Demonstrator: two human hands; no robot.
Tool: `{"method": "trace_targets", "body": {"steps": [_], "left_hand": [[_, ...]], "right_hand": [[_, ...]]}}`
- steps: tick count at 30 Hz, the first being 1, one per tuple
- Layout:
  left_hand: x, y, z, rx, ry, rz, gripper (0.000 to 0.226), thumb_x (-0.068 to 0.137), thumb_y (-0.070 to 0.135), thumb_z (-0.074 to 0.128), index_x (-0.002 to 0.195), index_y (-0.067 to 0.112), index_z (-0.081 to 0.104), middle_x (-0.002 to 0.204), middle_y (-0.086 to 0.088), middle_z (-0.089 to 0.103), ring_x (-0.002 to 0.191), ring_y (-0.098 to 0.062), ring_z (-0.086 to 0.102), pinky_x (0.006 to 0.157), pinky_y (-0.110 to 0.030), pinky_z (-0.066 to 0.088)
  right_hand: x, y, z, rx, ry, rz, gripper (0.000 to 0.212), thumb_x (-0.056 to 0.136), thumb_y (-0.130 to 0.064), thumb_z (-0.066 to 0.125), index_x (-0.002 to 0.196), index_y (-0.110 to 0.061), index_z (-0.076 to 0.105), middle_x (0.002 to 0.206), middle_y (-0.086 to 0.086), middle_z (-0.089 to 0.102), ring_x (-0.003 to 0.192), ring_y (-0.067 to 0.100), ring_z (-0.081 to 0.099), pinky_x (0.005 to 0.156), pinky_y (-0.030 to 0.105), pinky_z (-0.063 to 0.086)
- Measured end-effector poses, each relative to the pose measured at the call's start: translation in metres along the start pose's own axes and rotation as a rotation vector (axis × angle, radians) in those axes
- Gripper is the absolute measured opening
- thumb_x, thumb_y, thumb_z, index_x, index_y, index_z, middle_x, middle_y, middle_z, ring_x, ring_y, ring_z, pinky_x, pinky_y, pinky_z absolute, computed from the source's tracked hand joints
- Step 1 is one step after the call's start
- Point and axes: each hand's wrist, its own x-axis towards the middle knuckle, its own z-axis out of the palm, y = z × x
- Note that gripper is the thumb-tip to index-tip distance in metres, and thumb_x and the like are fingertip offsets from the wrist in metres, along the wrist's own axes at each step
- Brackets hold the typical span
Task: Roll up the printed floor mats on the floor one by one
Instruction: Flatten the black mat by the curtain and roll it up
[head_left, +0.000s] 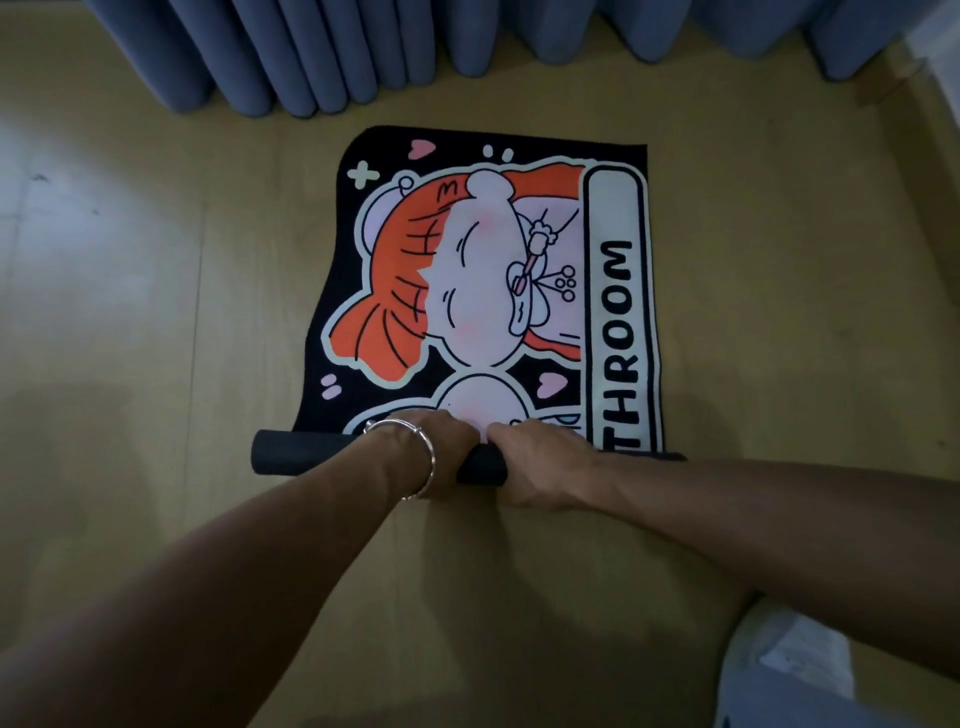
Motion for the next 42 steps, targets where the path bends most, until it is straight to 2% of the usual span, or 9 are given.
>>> {"method": "trace_targets", "body": {"steps": [4, 10, 15, 21, 26, 29, 32, 37, 42], "left_hand": [[-0.002, 0.005, 0.011, -0.012, 0.19, -0.003, 0.032, 0.089, 0.028, 0.054, 0.118, 0.021, 0.041, 0.104, -0.003, 0.059, 0.09, -0.023, 0.06, 0.07, -0.034, 0.045], [0.003, 0.005, 0.009, -0.132, -0.009, -0.015, 0.035, 0.086, 0.026, 0.06, 0.119, 0.018, 0.051, 0.111, -0.007, 0.063, 0.099, -0.024, 0.061, 0.079, -0.031, 0.045], [0.001, 0.008, 0.018, -0.058, 0.21, -0.012, 0.032, 0.088, 0.031, 0.055, 0.114, 0.02, 0.041, 0.105, -0.002, 0.058, 0.088, -0.023, 0.06, 0.067, -0.032, 0.044], [0.008, 0.007, 0.017, -0.154, 0.069, -0.042, 0.033, 0.087, 0.03, 0.059, 0.117, 0.02, 0.05, 0.107, -0.005, 0.062, 0.091, -0.022, 0.062, 0.075, -0.033, 0.051], [0.003, 0.011, 0.022, -0.012, 0.281, 0.012, 0.034, 0.091, 0.036, 0.051, 0.118, 0.022, 0.036, 0.1, 0.0, 0.059, 0.083, -0.023, 0.061, 0.065, -0.033, 0.046], [0.003, 0.009, 0.022, -0.051, 0.225, -0.03, 0.03, 0.091, 0.038, 0.051, 0.115, 0.021, 0.043, 0.099, -0.001, 0.062, 0.084, -0.022, 0.062, 0.063, -0.031, 0.041], [0.005, 0.007, 0.023, -0.122, 0.19, -0.046, 0.032, 0.09, 0.041, 0.052, 0.115, 0.021, 0.047, 0.1, -0.001, 0.062, 0.086, -0.021, 0.062, 0.068, -0.032, 0.047], [0.002, 0.012, 0.027, 0.003, 0.315, 0.033, 0.038, 0.093, 0.035, 0.048, 0.126, 0.021, 0.035, 0.11, 0.0, 0.055, 0.096, -0.023, 0.059, 0.066, -0.032, 0.041], [0.013, 0.003, 0.018, -0.162, 0.107, 0.045, 0.04, 0.087, 0.047, 0.055, 0.119, 0.026, 0.047, 0.108, -0.002, 0.064, 0.094, -0.023, 0.062, 0.076, -0.031, 0.047]], "right_hand": [[0.008, 0.011, -0.021, 0.054, -0.212, -0.004, 0.021, 0.079, -0.02, 0.065, 0.096, -0.022, 0.053, 0.086, 0.002, 0.06, 0.072, 0.016, 0.058, 0.057, 0.027, 0.046], [-0.002, 0.009, 0.002, -0.067, 0.047, -0.03, 0.037, 0.082, -0.025, 0.065, 0.113, -0.02, 0.045, 0.095, 0.001, 0.056, 0.08, 0.017, 0.054, 0.063, 0.029, 0.042], [0.004, 0.017, -0.016, 0.049, -0.159, -0.027, 0.037, 0.077, -0.022, 0.066, 0.111, -0.023, 0.051, 0.085, -0.002, 0.057, 0.077, 0.016, 0.058, 0.06, 0.027, 0.046], [-0.003, 0.015, -0.006, -0.093, -0.01, -0.041, 0.039, 0.082, -0.032, 0.065, 0.113, -0.019, 0.044, 0.096, 0.001, 0.056, 0.081, 0.017, 0.054, 0.064, 0.03, 0.044], [0.004, 0.017, -0.023, 0.053, -0.197, -0.023, 0.037, 0.077, -0.024, 0.067, 0.111, -0.02, 0.051, 0.086, -0.001, 0.058, 0.076, 0.016, 0.059, 0.062, 0.029, 0.051], [-0.002, 0.016, -0.014, -0.042, -0.059, -0.067, 0.035, 0.078, -0.028, 0.067, 0.105, -0.021, 0.045, 0.091, -0.001, 0.054, 0.082, 0.018, 0.057, 0.068, 0.034, 0.051], [-0.004, 0.017, -0.002, -0.127, 0.059, -0.109, 0.036, 0.081, -0.026, 0.065, 0.109, -0.019, 0.043, 0.1, 0.001, 0.056, 0.086, 0.02, 0.056, 0.069, 0.034, 0.048], [0.003, 0.02, -0.018, 0.008, -0.111, -0.077, 0.045, 0.079, -0.026, 0.067, 0.12, -0.018, 0.048, 0.097, 0.001, 0.056, 0.085, 0.016, 0.053, 0.071, 0.029, 0.046], [-0.001, 0.023, 0.005, -0.094, 0.146, -0.123, 0.038, 0.081, -0.024, 0.066, 0.114, -0.019, 0.047, 0.109, 0.0, 0.056, 0.097, 0.019, 0.055, 0.088, 0.032, 0.04]]}}
